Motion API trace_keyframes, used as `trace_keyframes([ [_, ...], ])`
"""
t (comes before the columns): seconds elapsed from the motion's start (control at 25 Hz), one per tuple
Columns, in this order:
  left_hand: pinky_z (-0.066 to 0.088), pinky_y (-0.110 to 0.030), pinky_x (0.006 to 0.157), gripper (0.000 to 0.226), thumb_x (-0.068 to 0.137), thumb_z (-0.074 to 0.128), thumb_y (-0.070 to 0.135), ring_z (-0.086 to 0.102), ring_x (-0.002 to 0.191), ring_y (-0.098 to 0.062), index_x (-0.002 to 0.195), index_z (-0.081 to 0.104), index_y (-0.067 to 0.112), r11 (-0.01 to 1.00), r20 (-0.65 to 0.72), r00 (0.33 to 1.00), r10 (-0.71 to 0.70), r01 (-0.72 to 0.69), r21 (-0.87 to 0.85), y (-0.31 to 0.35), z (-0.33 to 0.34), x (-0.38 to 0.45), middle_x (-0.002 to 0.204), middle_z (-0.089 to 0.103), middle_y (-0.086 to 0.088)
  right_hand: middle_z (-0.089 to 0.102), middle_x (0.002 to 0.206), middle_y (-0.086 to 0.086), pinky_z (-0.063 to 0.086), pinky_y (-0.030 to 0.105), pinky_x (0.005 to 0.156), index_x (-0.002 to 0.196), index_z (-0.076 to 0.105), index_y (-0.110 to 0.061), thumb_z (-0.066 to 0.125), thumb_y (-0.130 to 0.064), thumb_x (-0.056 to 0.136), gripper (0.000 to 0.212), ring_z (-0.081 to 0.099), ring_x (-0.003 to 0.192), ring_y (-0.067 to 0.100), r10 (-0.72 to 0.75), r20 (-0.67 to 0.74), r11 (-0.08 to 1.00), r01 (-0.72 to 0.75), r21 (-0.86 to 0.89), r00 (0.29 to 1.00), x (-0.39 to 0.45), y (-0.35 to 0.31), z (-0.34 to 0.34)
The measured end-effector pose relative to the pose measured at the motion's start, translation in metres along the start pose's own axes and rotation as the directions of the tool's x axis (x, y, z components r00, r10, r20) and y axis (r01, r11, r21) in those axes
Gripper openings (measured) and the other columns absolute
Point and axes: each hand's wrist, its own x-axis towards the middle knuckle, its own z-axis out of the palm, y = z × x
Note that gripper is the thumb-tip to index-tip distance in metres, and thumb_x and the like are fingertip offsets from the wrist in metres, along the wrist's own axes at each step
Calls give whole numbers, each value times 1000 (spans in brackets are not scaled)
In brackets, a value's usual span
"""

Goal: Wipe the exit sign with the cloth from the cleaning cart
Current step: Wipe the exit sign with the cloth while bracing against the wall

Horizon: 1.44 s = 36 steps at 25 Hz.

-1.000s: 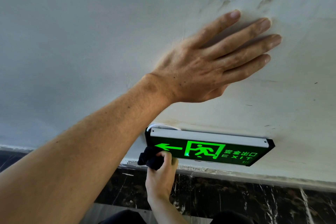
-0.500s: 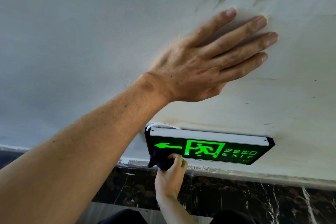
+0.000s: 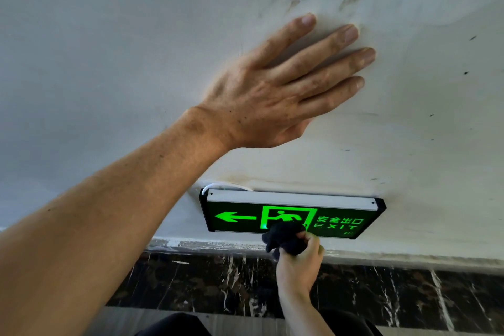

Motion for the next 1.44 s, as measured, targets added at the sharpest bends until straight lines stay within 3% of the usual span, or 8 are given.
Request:
trace_keyframes([
  [0.28, 24, -53, 116, 48, 98, 46, 19, 48, 138, -33, 146, 50, 14, 1000, -1, 1000, 7, -7, 13, -1, 0, 0, 151, 51, -8, 46, 110, 7, 40, 36, 77, 96, 51, -23, 69, 11, 68, 48, 50, 89, 25, 80, -153, 996, -75, 39, 985, 49, 15, -54],
  [0.48, 23, -53, 116, 48, 99, 44, 19, 47, 138, -33, 147, 50, 14, 1000, 11, 1000, 9, -10, 21, -1, -2, 0, 151, 50, -7, 50, 115, 9, 49, 53, 90, 94, 52, -28, 64, 9, 70, 46, 55, 99, 32, 172, -171, 980, -151, 131, 970, 63, 20, -68],
  [0.68, 23, -53, 116, 49, 98, 46, 20, 46, 138, -33, 147, 49, 14, 1000, 13, 1000, 13, -13, 25, -1, -1, 0, 152, 50, -7, 56, 117, 12, 48, 37, 76, 90, 53, -35, 62, 7, 73, 46, 56, 99, 28, 229, -182, 946, -175, 272, 956, 63, 16, -73],
  [0.8, 23, -53, 116, 50, 98, 47, 21, 45, 139, -33, 147, 48, 14, 1000, 15, 1000, 12, -12, 24, -1, 0, 0, 152, 50, -7, 57, 114, 8, 50, 39, 80, 90, 53, -40, 63, 5, 73, 49, 56, 99, 25, 179, -199, 954, -121, 274, 964, 62, 9, -79],
  [1.04, 21, -51, 118, 50, 98, 45, 19, 44, 140, -33, 148, 48, 15, 1000, 6, 1000, 8, -8, 4, 0, -2, 2, 152, 49, -8, 58, 110, 3, 47, 26, 70, 83, 55, -52, 64, 1, 72, 55, 58, 90, 11, 51, -198, 949, 14, 314, 979, 54, -22, -94],
  [1.2, 9, -48, 123, 58, 97, 44, 22, 30, 145, -32, 154, 36, 17, 995, 93, 996, -15, 25, -101, 0, -12, 3, 157, 42, -9, 62, 100, -6, 50, 11, 57, 81, 61, -47, 67, 5, 76, 52, 63, 83, 1, 52, -137, 866, 24, 499, 989, 34, -48, -114],
  [1.32, 2, -44, 124, 65, 95, 47, 27, 25, 148, -31, 157, 29, 19, 984, 207, 978, -17, 53, -170, -1, -22, 3, 161, 35, -9, 65, 103, -4, 50, 24, 75, 85, 65, -41, 67, 5, 79, 47, 63, 94, 9, 10, -48, 790, 21, 613, 999, 16, -66, -132],
  [1.44, 8, -46, 124, 65, 95, 49, 31, 26, 149, -32, 156, 27, 18, 959, 262, 964, -52, 122, -257, 5, -36, 6, 160, 35, -11, 68, 108, 5, 49, 42, 91, 93, 67, -32, 66, 7, 80, 41, 63, 102, 22, -40, 47, 738, -2, 675, 998, 1, -90, -150],
])
